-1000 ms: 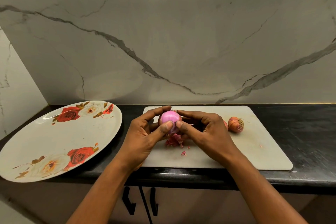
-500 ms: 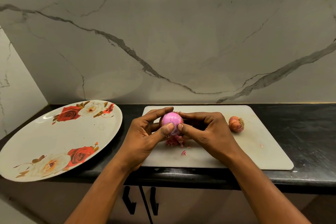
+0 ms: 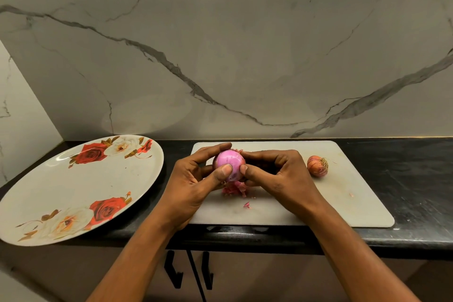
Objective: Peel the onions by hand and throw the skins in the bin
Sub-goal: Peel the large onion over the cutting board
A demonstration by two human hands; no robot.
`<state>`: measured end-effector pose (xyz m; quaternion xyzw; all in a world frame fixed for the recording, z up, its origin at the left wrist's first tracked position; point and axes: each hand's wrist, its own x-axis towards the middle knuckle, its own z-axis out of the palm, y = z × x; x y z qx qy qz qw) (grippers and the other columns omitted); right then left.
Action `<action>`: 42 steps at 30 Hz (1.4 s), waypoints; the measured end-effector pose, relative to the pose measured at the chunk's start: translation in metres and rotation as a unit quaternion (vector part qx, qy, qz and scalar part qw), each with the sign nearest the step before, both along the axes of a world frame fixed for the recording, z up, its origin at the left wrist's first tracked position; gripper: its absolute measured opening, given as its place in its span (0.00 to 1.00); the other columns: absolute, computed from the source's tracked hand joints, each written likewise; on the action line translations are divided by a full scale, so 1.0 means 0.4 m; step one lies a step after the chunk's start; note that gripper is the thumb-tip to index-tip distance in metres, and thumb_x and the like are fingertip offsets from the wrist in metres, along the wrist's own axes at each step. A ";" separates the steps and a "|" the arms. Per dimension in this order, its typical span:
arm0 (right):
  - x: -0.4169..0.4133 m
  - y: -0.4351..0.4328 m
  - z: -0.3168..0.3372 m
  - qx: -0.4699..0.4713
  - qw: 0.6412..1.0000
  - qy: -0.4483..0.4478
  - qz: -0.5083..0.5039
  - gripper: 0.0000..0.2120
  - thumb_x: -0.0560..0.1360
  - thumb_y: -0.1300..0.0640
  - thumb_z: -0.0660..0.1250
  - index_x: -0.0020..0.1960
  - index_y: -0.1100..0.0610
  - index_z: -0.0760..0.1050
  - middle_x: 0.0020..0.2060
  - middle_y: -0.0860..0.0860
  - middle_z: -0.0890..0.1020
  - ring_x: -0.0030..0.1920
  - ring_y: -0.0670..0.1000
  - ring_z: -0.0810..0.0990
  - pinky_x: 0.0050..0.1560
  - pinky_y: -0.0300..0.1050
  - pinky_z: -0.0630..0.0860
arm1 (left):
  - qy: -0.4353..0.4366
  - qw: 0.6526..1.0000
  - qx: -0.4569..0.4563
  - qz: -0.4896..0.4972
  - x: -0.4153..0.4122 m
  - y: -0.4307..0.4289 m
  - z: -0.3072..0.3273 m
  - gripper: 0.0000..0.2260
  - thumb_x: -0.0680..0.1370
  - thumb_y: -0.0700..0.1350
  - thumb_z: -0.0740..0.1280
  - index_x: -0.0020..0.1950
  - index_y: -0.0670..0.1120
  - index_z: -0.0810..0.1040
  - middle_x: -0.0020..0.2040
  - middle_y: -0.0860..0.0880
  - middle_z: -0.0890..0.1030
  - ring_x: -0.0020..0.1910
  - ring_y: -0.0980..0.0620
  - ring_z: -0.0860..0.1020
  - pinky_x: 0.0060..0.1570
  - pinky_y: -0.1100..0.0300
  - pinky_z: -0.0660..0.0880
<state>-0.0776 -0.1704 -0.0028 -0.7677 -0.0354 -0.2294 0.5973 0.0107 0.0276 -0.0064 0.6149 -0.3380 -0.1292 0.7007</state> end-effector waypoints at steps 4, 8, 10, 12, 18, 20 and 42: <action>-0.002 0.002 0.005 -0.007 1.000 0.010 -0.006 0.16 0.74 0.61 0.80 0.61 0.55 0.86 0.53 0.48 0.89 0.55 0.48 0.88 0.56 0.53 0.86 | -0.032 0.999 0.022 0.006 0.003 0.002 -0.003 0.21 0.77 0.41 0.74 0.71 0.48 0.80 0.68 0.46 0.82 0.65 0.41 0.82 0.62 0.39 0.81; -0.001 -0.001 0.008 0.002 1.000 0.020 -0.009 0.14 0.74 0.63 0.79 0.59 0.56 0.86 0.50 0.50 0.89 0.52 0.50 0.89 0.54 0.54 0.86 | -0.043 0.999 0.027 0.010 0.004 0.001 -0.004 0.21 0.77 0.42 0.75 0.70 0.49 0.81 0.67 0.48 0.82 0.66 0.42 0.82 0.62 0.40 0.81; -0.002 -0.001 0.010 0.008 1.000 0.013 -0.020 0.11 0.74 0.66 0.77 0.56 0.58 0.87 0.47 0.51 0.89 0.48 0.52 0.90 0.50 0.54 0.87 | -0.026 1.000 0.014 0.001 0.003 0.003 -0.004 0.21 0.77 0.42 0.75 0.70 0.49 0.81 0.68 0.46 0.82 0.65 0.40 0.82 0.62 0.39 0.81; -0.003 0.002 0.011 0.008 1.000 0.015 -0.023 0.11 0.74 0.67 0.75 0.55 0.58 0.87 0.46 0.52 0.89 0.47 0.52 0.90 0.49 0.54 0.87 | -0.023 1.000 0.010 0.002 0.002 0.002 -0.004 0.21 0.77 0.42 0.75 0.70 0.49 0.81 0.67 0.46 0.82 0.65 0.41 0.82 0.61 0.40 0.81; -0.006 0.002 0.020 0.009 0.999 0.047 0.003 0.14 0.72 0.59 0.81 0.56 0.56 0.83 0.49 0.51 0.89 0.51 0.51 0.89 0.53 0.53 0.86 | -0.036 0.999 0.016 -0.002 0.003 0.004 -0.002 0.22 0.78 0.42 0.76 0.71 0.47 0.80 0.68 0.46 0.81 0.65 0.41 0.82 0.63 0.41 0.81; -0.006 0.003 0.022 0.003 0.998 0.061 0.003 0.16 0.71 0.58 0.82 0.55 0.54 0.82 0.49 0.52 0.89 0.50 0.51 0.89 0.52 0.53 0.87 | -0.046 0.999 0.023 -0.003 0.002 0.006 -0.001 0.22 0.77 0.42 0.75 0.71 0.47 0.80 0.68 0.47 0.81 0.66 0.42 0.81 0.63 0.42 0.81; -0.005 0.006 0.019 0.035 0.998 0.040 0.015 0.12 0.77 0.69 0.73 0.57 0.56 0.84 0.50 0.53 0.89 0.52 0.54 0.89 0.53 0.57 0.86 | -0.014 1.000 -0.023 -0.016 -0.001 0.003 0.002 0.22 0.76 0.38 0.75 0.70 0.45 0.80 0.65 0.45 0.83 0.64 0.41 0.82 0.62 0.46 0.81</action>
